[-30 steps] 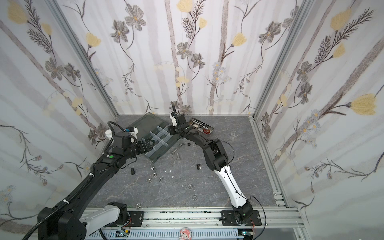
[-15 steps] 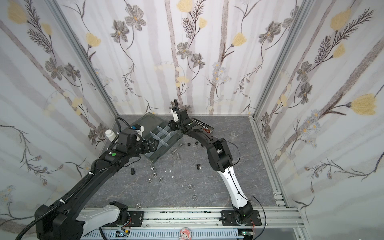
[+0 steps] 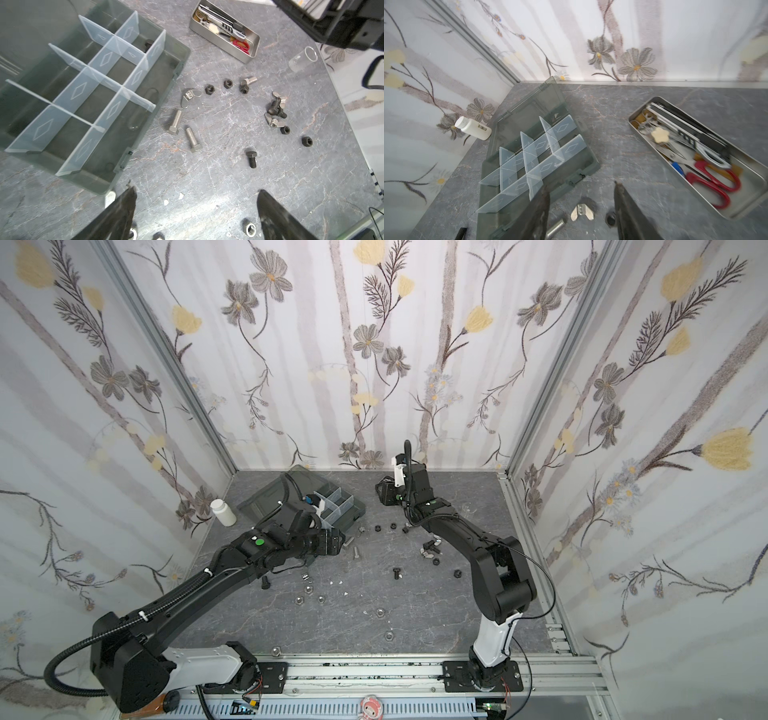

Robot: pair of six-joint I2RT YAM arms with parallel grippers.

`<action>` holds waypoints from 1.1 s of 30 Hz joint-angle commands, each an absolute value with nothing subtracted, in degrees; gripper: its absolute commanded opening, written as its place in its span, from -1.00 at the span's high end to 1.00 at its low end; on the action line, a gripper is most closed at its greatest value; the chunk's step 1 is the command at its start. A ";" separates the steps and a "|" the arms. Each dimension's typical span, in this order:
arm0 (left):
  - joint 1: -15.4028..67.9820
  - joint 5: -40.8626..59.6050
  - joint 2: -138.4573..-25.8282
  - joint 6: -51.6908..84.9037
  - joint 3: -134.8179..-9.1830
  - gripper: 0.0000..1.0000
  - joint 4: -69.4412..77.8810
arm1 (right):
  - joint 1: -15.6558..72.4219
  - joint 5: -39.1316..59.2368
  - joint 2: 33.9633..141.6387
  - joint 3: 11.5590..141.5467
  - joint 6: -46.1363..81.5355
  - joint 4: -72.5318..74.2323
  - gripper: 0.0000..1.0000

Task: Sort the screws and nuts into containers
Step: 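Withdraw the right gripper while the left gripper reaches toward a black bolt, then lower the left gripper onto the small black bolt and close it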

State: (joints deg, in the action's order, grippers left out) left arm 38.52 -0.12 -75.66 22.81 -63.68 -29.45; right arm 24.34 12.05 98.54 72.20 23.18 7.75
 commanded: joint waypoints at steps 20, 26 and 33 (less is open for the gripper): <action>56.35 -8.27 -105.04 35.36 -80.89 -0.26 -31.55 | 4.40 2.39 58.30 31.26 41.92 24.96 -0.09; 58.92 -7.02 -113.60 36.00 -87.04 -0.15 -34.82 | 2.58 1.34 54.29 28.41 41.57 24.70 -0.09; 59.22 -6.48 -117.68 37.51 -89.97 0.05 -36.53 | 1.85 2.37 53.20 26.87 41.84 25.56 -0.09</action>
State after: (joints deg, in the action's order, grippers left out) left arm 59.13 -6.35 -116.77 35.83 -88.92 -34.74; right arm 1.87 2.52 53.69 27.29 41.12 22.52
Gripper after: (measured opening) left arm 0.483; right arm 0.547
